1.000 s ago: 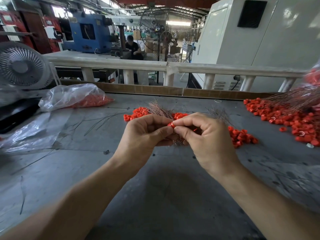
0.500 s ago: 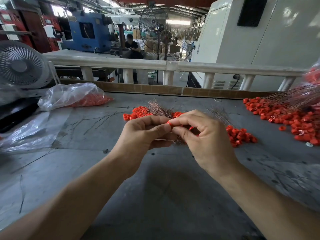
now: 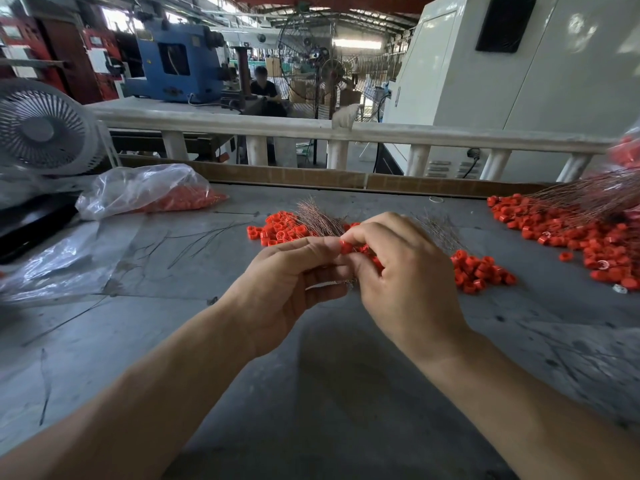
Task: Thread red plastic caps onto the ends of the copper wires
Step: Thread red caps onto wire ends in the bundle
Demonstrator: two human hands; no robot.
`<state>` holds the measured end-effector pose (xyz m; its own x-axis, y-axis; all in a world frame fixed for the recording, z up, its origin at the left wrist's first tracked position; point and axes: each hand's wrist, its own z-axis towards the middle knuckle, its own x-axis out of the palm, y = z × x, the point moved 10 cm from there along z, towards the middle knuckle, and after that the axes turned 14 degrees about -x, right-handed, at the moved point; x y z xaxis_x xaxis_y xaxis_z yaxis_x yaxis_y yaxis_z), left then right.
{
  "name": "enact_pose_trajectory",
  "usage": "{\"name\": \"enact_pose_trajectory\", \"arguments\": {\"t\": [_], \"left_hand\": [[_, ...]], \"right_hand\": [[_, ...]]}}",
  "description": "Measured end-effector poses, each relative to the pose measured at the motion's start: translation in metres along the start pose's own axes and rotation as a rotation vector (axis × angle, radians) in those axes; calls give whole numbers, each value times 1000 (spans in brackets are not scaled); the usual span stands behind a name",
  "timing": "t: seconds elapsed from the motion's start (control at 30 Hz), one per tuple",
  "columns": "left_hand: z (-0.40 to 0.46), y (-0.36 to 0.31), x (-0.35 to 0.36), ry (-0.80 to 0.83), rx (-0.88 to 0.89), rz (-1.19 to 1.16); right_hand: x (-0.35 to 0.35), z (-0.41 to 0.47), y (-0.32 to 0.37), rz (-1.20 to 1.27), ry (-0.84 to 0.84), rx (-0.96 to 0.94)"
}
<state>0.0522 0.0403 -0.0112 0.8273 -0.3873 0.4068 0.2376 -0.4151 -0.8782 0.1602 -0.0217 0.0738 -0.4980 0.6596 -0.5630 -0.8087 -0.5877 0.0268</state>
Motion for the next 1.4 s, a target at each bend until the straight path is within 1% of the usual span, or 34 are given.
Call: {"name": "enact_pose_trajectory", "arguments": {"t": [0.27, 0.37, 0.6, 0.8, 1.03, 1.4], "left_hand": [[-5, -6, -4, -93, 72, 138], [-7, -8, -5, -124, 91, 149], [-10, -9, -1, -143, 98, 172], [-8, -6, 0, -129, 59, 157], [-8, -8, 3, -115, 80, 201], [-6, -4, 0, -81, 41, 158]], "right_hand": [[3, 0, -1, 6, 59, -4], [6, 0, -1, 27, 90, -2], [6, 1, 2, 18, 85, -23], [3, 1, 1, 23, 62, -42], [-4, 2, 1, 12, 5, -68], [1, 0, -4, 99, 15, -24]]}}
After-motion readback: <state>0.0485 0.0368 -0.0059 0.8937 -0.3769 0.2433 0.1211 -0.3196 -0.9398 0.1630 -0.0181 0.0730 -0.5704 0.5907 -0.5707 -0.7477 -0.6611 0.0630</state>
